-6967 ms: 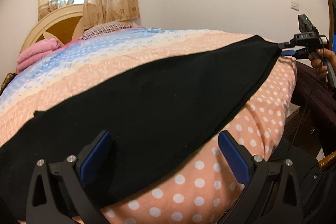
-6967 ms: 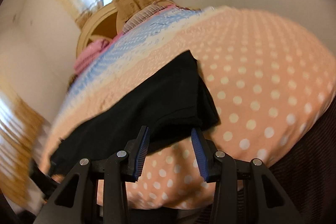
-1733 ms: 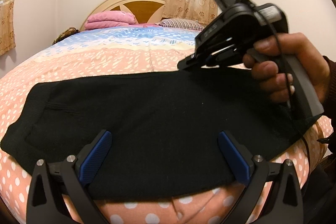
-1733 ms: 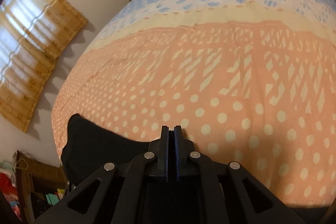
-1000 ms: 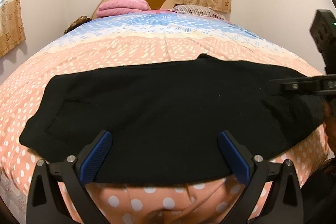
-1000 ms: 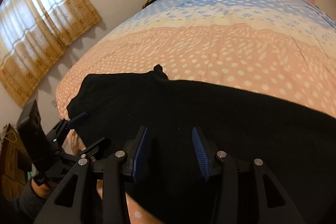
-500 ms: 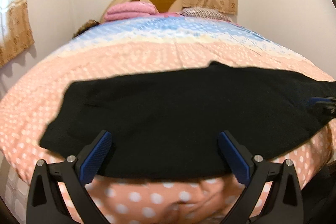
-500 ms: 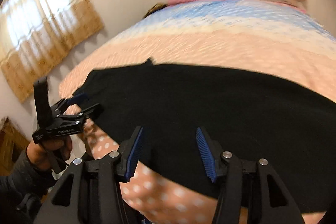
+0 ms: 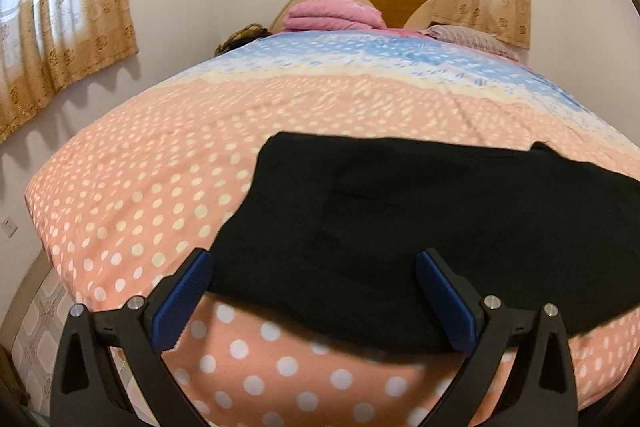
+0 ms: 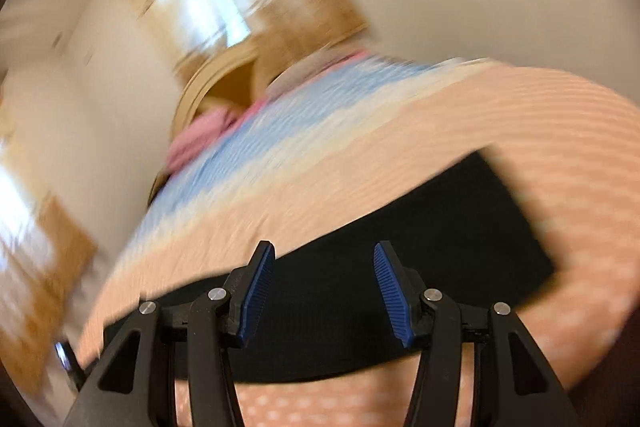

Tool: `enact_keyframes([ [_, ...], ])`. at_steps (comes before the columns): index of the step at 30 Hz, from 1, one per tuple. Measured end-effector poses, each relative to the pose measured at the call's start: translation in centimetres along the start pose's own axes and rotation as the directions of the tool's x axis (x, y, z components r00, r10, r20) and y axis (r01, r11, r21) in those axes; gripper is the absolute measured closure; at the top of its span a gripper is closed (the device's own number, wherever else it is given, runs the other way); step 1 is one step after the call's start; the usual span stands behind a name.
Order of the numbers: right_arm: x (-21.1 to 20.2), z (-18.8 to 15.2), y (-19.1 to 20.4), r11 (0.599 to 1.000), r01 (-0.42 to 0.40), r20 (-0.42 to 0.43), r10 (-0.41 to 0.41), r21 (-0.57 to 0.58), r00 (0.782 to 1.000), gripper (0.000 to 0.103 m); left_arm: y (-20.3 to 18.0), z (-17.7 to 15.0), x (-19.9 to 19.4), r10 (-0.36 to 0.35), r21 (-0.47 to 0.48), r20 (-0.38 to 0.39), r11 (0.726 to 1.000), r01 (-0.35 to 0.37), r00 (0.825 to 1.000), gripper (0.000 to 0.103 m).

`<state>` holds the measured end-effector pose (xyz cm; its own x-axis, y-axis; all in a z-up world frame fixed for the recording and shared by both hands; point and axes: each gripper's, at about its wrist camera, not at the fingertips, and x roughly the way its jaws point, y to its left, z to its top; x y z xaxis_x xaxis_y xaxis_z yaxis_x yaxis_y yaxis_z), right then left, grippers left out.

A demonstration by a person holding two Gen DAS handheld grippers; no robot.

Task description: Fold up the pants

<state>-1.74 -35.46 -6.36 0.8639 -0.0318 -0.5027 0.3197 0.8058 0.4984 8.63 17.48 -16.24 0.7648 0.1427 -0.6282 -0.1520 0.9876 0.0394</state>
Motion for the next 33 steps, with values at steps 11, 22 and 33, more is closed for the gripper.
enact_keyframes([
  [11, -0.4, 0.4, -7.8, 0.987, 0.036, -0.079, -0.024, 0.156, 0.997, 0.049, -0.5, -0.6, 0.0, 0.029, 0.004, 0.017, 1.000, -0.030, 0.999, 0.000],
  [22, -0.4, 0.0, -8.7, 0.976, -0.017, -0.083, 0.036, 0.219, 0.996, 0.049, -0.5, -0.6, -0.1, 0.027, 0.005, 0.019, 1.000, -0.027, 0.999, 0.000],
  [33, -1.1, -0.7, -8.8, 0.963, 0.027, -0.126, 0.008, 0.268, 0.992, 0.051, -0.1, -0.2, -0.2, 0.015, 0.010, 0.008, 1.000, -0.015, 1.000, 0.000],
])
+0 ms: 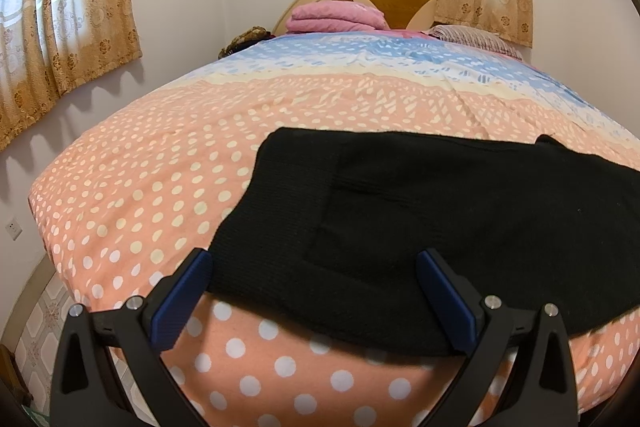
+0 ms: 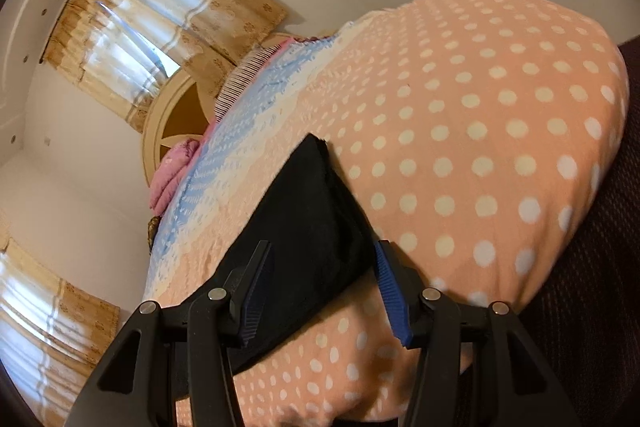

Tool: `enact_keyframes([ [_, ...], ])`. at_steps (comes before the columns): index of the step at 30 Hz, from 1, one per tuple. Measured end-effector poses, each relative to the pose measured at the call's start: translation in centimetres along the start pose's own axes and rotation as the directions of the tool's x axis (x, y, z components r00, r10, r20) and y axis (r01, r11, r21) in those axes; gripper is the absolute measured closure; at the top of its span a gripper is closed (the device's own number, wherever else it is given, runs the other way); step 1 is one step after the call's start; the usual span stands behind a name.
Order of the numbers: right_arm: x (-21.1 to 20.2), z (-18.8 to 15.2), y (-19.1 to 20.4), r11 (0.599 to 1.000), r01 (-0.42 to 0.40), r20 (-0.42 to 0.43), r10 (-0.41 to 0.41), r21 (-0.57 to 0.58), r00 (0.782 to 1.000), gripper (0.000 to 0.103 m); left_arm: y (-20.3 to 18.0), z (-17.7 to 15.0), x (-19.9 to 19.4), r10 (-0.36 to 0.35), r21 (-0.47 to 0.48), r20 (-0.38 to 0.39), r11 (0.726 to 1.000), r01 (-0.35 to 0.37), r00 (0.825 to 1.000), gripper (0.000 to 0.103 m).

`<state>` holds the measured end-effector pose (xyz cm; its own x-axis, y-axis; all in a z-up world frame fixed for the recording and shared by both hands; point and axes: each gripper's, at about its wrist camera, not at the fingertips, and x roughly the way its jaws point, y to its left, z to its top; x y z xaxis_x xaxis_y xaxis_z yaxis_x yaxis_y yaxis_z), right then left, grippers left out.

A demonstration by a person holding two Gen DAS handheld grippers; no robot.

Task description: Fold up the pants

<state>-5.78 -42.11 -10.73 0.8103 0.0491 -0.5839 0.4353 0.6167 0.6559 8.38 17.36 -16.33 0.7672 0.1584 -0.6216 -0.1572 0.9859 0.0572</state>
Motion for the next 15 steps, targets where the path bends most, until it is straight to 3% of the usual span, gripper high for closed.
enact_keyframes([
  [4, -0.2, -0.4, 0.1, 1.000, 0.002, -0.007, -0.002, 0.002, 1.000, 0.051, 0.1, 0.1, -0.1, 0.002, -0.007, 0.007, 1.000, -0.002, 1.000, 0.000],
  [7, 0.4, -0.6, -0.5, 0.997, -0.076, 0.025, 0.076, 0.012, 0.997, 0.051, 0.2, 0.2, -0.1, -0.003, -0.028, 0.029, 1.000, 0.004, 1.000, 0.000],
  [11, 0.7, -0.7, 0.6, 0.997, -0.054, 0.074, 0.059, -0.057, 0.995, 0.056, 0.0, 0.5, 0.6, -0.004, -0.022, 0.037, 1.000, 0.004, 0.999, 0.000],
  [13, 1.0, -0.7, 1.1, 0.995, -0.063, 0.079, 0.069, -0.082, 0.994, 0.079, -0.1, 0.4, 0.8, -0.003, -0.020, 0.039, 1.000, 0.004, 0.999, 0.000],
  [15, 1.0, -1.0, 1.4, 0.994, -0.060, 0.091, 0.069, -0.096, 0.993, 0.085, -0.2, 0.4, 0.8, 0.001, -0.010, 0.041, 1.000, 0.000, 0.999, 0.000],
])
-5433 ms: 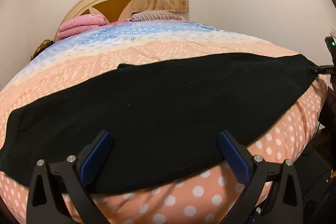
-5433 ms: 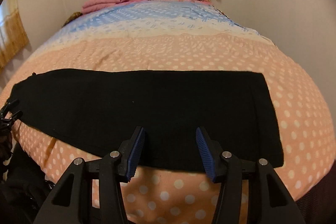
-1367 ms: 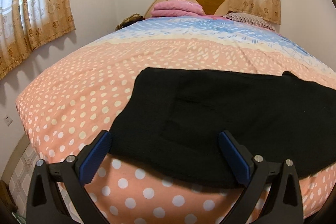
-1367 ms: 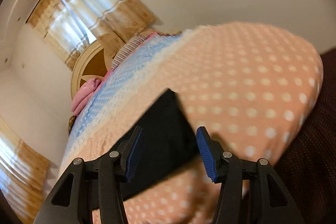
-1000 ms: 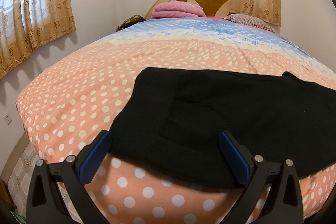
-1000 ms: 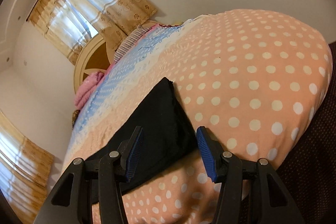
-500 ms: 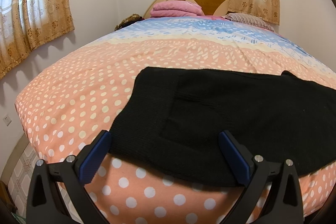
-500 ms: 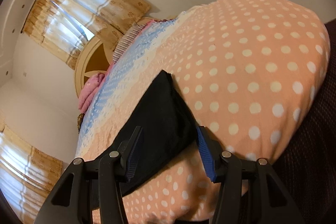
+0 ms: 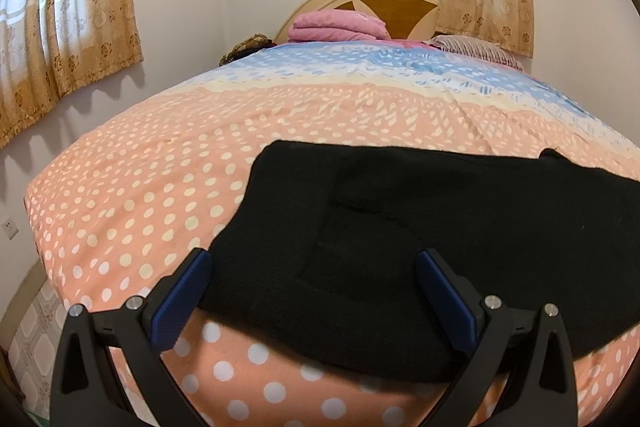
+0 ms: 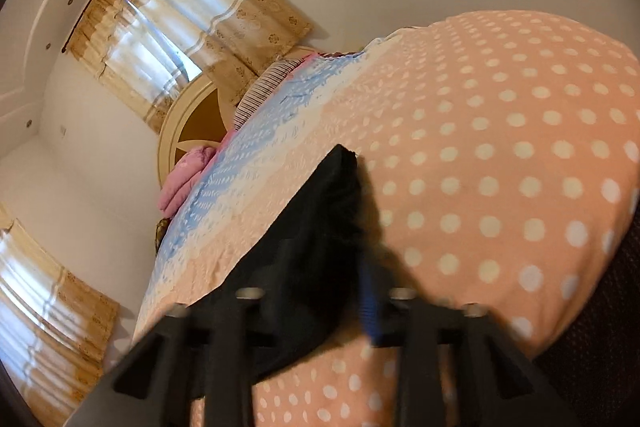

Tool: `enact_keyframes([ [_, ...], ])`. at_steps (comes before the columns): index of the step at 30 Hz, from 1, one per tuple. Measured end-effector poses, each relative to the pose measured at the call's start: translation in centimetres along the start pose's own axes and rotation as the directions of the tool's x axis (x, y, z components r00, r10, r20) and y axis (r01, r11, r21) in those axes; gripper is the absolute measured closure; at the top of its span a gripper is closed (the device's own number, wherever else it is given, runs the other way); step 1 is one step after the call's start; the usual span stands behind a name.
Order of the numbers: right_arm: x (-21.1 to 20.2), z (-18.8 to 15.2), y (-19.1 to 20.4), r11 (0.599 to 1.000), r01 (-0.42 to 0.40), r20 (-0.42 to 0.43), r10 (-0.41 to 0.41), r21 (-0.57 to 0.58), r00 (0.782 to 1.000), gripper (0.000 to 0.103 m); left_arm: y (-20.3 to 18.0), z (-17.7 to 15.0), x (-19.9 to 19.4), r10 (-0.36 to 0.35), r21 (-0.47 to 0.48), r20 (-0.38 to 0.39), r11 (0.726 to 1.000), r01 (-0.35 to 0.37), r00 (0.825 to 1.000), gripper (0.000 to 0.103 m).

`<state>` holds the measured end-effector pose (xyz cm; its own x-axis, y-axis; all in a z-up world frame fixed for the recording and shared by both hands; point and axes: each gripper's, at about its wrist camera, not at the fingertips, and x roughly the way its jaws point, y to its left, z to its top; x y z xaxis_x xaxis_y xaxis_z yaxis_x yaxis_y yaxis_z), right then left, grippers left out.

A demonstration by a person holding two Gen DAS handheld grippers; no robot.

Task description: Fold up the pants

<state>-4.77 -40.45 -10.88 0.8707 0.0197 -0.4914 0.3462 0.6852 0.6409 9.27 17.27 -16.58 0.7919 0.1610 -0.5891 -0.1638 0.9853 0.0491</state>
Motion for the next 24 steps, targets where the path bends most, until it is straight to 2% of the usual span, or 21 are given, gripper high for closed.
enact_keyframes([
  [8, -3.2, -0.4, 5.9, 0.978, -0.052, 0.091, 0.072, -0.202, 0.993, 0.088, 0.2, -0.1, 0.0, -0.001, 0.002, 0.002, 1.000, 0.001, 1.000, 0.000],
  [16, -3.3, -2.4, 13.0, 0.925, -0.138, 0.038, 0.161, -0.353, 0.986, 0.089, 0.2, -0.2, 0.0, -0.001, 0.002, 0.003, 1.000, 0.001, 1.000, 0.000],
  [24, -2.4, -5.2, 19.9, 0.847, -0.236, -0.037, 0.248, -0.477, 0.968, 0.089, 0.0, -0.3, 0.0, 0.000, 0.002, 0.007, 1.000, 0.000, 1.000, 0.000],
])
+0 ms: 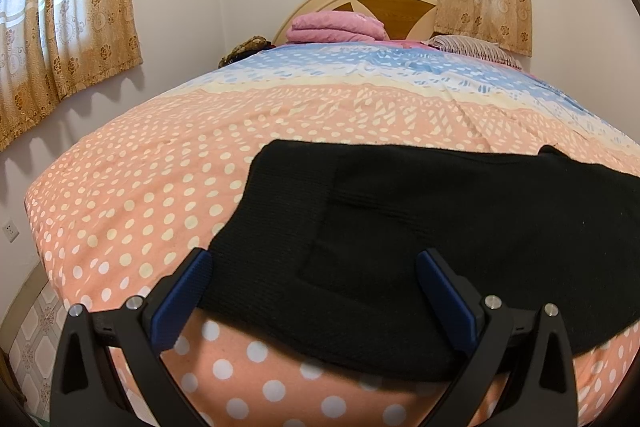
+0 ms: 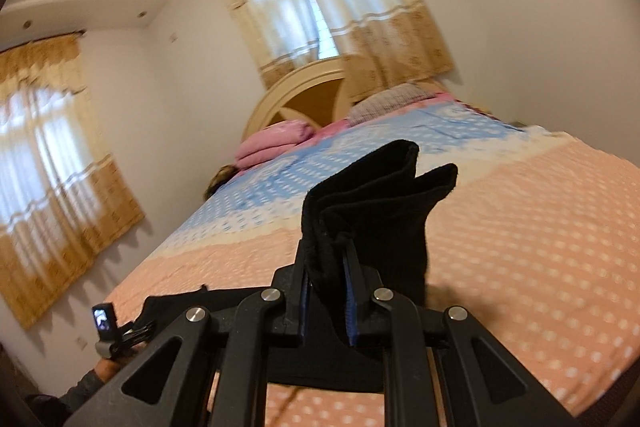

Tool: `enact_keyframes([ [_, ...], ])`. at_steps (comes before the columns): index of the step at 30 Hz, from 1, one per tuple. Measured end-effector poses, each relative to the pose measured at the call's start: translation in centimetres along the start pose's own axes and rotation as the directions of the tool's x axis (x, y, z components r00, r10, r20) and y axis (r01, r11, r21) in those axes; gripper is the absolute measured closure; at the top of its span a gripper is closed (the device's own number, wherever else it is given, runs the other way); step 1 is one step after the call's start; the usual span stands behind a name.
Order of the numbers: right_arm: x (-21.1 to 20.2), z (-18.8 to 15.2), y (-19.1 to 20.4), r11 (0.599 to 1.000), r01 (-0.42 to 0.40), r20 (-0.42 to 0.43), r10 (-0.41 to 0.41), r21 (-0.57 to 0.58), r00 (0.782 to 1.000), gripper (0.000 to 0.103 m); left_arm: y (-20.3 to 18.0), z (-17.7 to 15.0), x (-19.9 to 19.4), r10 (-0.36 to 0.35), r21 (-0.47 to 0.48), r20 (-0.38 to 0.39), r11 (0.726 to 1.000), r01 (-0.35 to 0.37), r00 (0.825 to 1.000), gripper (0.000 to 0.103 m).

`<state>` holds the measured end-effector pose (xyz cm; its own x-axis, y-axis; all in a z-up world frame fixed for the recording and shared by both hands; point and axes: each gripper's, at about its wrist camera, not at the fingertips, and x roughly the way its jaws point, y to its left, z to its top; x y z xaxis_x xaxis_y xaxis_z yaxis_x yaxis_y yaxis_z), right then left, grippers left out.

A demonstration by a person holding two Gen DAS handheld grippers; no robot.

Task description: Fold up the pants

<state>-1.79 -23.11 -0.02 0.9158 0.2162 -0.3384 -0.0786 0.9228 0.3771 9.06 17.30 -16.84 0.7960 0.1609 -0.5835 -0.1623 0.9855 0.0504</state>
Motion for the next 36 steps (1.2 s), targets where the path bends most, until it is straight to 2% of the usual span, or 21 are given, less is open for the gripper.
enact_keyframes([
  [8, 4.6, -0.7, 4.3, 0.995, -0.092, -0.056, 0.090, -0.037, 0.994, 0.089, 0.0, 0.0, 0.0, -0.002, -0.001, 0.002, 1.000, 0.002, 1.000, 0.000],
  [14, 9.1, -2.7, 8.0, 0.986, -0.150, -0.138, 0.139, -0.077, 0.981, 0.089, -0.1, 0.0, -0.1, -0.003, 0.000, 0.001, 1.000, 0.003, 1.000, 0.000],
  [18, 12.2, -4.7, 9.9, 0.979, -0.163, -0.204, 0.136, -0.120, 0.969, 0.089, 0.2, 0.3, -0.8, -0.013, -0.021, 0.002, 1.000, 0.013, 1.000, 0.000],
  [21, 14.4, -6.5, 11.1, 0.974, -0.170, -0.249, 0.129, -0.148, 0.960, 0.089, 0.6, 0.8, -2.0, -0.012, -0.058, 0.029, 0.998, 0.014, 0.999, 0.000],
  [24, 16.3, -8.3, 11.7, 0.967, -0.175, -0.301, 0.114, -0.186, 0.947, 0.089, -0.1, 1.7, -3.5, -0.015, -0.047, 0.074, 0.999, 0.019, 0.997, 0.000],
  [28, 18.7, -11.2, 12.2, 0.953, -0.191, -0.388, 0.088, -0.237, 0.917, 0.089, -2.6, 2.5, -4.7, -0.111, -0.001, 0.067, 0.994, 0.111, 0.992, 0.000],
  [30, 19.9, -12.5, 12.0, 0.946, -0.203, -0.462, 0.067, -0.252, 0.884, 0.088, -4.4, 2.8, -5.0, -0.184, 0.016, 0.041, 0.983, 0.184, 0.982, 0.000],
  [32, 20.1, -13.0, 11.7, 0.945, -0.187, -0.490, 0.034, -0.267, 0.871, 0.080, -6.7, 3.0, -5.1, -0.262, 0.031, 0.008, 0.965, 0.261, 0.965, 0.000],
  [33, 19.7, -12.9, 11.3, 0.946, -0.187, -0.486, 0.038, -0.263, 0.873, 0.067, -7.7, 3.1, -5.2, -0.290, 0.039, -0.001, 0.956, 0.289, 0.957, 0.000],
  [36, 17.5, -11.5, 9.6, 0.949, -0.221, -0.461, 0.096, -0.227, 0.882, 0.053, -11.6, 3.5, -5.7, -0.387, 0.077, -0.031, 0.918, 0.388, 0.922, 0.000],
])
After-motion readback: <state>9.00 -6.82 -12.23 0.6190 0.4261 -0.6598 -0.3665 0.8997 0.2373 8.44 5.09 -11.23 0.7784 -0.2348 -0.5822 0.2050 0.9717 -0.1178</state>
